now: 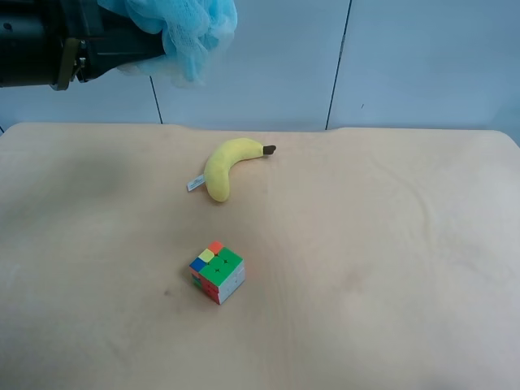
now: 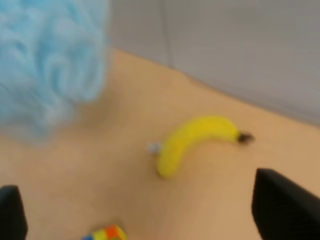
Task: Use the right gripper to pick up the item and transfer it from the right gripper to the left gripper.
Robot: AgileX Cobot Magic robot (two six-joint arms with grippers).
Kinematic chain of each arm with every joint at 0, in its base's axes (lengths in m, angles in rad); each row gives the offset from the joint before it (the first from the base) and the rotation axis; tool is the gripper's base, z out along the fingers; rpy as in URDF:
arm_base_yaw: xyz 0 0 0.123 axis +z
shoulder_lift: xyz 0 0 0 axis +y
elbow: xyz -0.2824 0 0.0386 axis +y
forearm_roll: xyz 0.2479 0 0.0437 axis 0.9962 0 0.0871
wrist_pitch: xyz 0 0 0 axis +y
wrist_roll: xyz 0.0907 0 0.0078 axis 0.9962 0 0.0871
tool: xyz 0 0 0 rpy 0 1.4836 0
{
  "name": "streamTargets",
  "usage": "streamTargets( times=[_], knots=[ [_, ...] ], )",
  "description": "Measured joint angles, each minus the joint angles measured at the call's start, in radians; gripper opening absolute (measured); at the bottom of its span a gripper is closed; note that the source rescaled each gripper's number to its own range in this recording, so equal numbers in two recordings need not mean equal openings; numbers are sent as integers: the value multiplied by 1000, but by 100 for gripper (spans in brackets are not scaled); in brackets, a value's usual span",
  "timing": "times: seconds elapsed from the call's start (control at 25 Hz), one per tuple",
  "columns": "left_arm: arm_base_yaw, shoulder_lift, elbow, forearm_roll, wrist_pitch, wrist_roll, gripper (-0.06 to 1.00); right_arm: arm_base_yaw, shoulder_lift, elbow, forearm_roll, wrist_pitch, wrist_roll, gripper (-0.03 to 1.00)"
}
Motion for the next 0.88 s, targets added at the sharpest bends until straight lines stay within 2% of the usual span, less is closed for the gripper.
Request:
streamTargets(
  times=[0.16, 0.32, 0.88],
  knots=[
    [0, 0, 0, 0, -1, 0, 0, 0, -37, 0, -165, 138, 124, 85],
    [0, 0, 0, 0, -1, -1, 0, 0, -70, 0, -257, 249, 190, 85],
    [0, 0, 0, 0, -1, -1, 0, 0, -252, 11, -309, 493, 234, 85]
  ],
)
